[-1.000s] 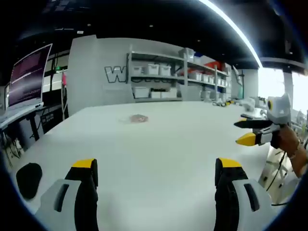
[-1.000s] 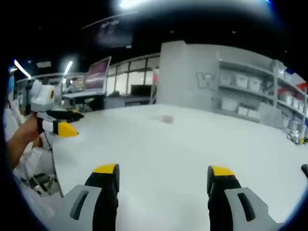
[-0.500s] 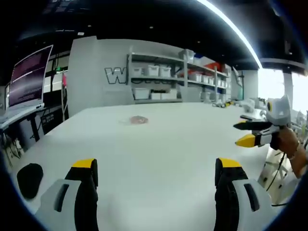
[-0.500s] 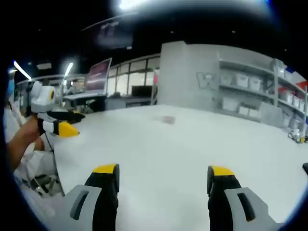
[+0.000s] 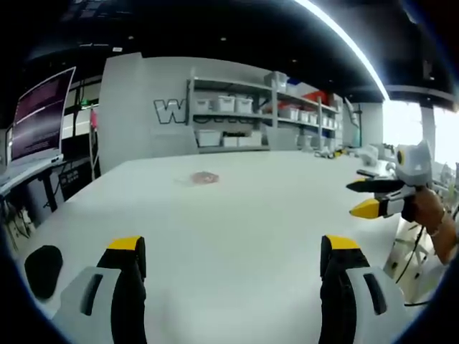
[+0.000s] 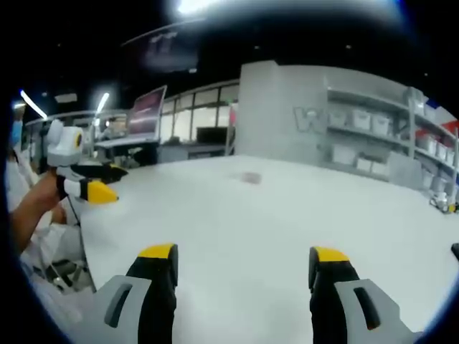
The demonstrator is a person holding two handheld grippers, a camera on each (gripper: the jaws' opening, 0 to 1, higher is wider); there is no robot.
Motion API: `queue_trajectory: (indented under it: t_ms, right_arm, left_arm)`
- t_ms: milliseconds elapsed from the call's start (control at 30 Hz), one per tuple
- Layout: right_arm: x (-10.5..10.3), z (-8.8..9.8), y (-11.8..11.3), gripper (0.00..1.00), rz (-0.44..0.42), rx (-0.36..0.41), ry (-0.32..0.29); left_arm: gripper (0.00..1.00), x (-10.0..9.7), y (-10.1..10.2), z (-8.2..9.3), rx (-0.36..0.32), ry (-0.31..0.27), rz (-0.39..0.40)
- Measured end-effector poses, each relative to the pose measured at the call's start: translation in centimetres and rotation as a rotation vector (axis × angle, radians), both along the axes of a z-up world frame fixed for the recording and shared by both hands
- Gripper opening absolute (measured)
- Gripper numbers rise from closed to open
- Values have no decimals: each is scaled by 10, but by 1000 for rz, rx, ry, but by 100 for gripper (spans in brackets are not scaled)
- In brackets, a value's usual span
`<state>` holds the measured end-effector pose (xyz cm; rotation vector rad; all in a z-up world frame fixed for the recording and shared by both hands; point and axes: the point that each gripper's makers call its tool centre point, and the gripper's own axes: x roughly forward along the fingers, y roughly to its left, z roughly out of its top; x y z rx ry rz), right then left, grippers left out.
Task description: Open the resealable bag by pulling the two sides of the seal apart until the entire bag opening is separated and visibly accessible.
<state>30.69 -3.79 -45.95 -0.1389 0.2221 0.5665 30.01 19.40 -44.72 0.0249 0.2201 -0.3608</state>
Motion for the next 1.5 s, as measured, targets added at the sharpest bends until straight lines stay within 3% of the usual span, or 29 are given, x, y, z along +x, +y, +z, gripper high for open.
queue_trajectory:
  t_ms: [1500]
  right_arm:
    - [-1,2,1,74,17,-4,-4]
  left_arm:
    - [99,-2,-5,5,-5,-5,-20]
